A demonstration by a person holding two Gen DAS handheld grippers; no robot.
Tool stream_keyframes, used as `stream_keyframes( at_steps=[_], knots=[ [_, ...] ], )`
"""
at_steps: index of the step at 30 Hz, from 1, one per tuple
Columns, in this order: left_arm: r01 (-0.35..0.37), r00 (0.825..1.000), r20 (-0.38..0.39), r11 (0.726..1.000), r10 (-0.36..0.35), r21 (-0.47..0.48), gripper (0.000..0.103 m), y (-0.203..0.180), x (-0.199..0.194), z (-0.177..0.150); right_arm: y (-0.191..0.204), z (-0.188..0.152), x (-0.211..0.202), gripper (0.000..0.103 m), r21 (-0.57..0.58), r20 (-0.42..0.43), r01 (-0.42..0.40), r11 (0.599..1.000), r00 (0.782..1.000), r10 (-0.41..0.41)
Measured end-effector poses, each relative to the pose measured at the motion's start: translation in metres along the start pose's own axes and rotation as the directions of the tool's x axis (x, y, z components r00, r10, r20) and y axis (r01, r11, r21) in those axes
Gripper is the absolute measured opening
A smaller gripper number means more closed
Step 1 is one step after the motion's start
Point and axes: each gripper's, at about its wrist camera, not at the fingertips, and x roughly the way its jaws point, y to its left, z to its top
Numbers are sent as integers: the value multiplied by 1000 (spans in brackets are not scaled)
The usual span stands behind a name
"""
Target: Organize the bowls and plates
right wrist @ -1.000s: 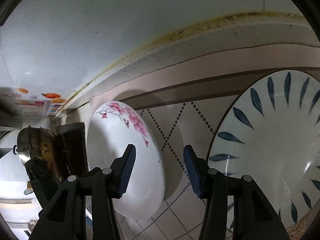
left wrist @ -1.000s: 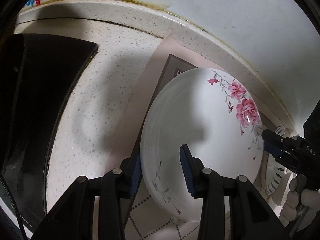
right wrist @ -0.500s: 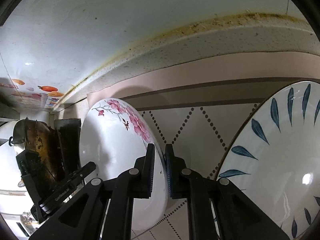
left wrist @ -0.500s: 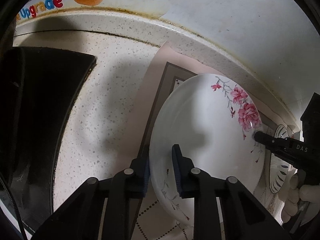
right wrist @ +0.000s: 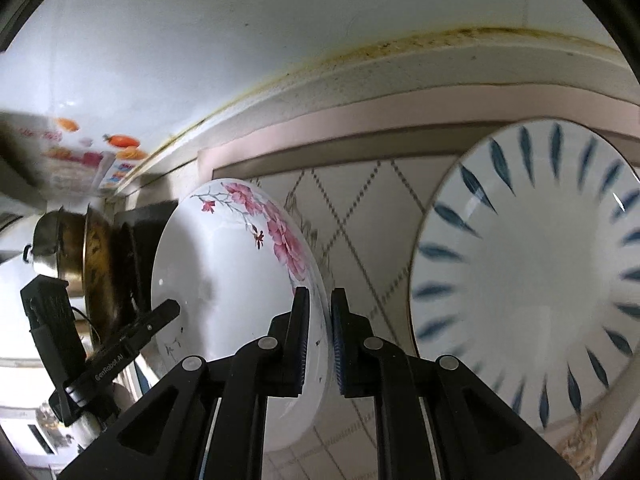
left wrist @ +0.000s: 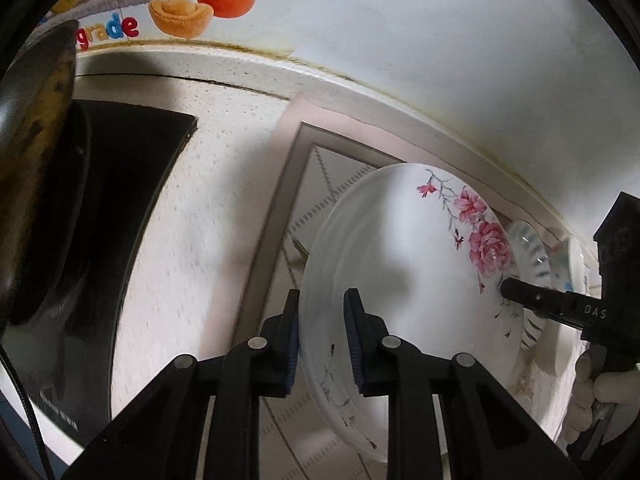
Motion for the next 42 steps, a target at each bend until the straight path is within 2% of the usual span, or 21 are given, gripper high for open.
stream_keyframes(
  at_steps=[8, 16, 23, 29, 42],
  knots=[
    [19, 1000, -6, 999, -19, 43, 18, -47, -35, -56, -25, -68, -54, 12, -17, -13, -18, 1000, 1000, 18],
    [41, 998, -51, 993, -36, 110, 18, -95, -29, -107, -75, -139, -100, 13, 11, -10, -13, 1000, 1000, 13],
    [50, 993, -113, 985, -32, 167, 18, -132, -5, -137, -124, -187, -120, 13, 60, -12, 11, 998, 1000, -10],
    [35, 987, -160, 979, -2, 202, 18, -151, 17, -152, -160, -214, -117, 13, 99, -30, 20, 995, 999, -17],
    [-8, 976, -207, 963, 66, 268, 18, -170, 42, -173, -186, -237, -114, 13, 109, -43, 50, 993, 998, -45]
  ],
)
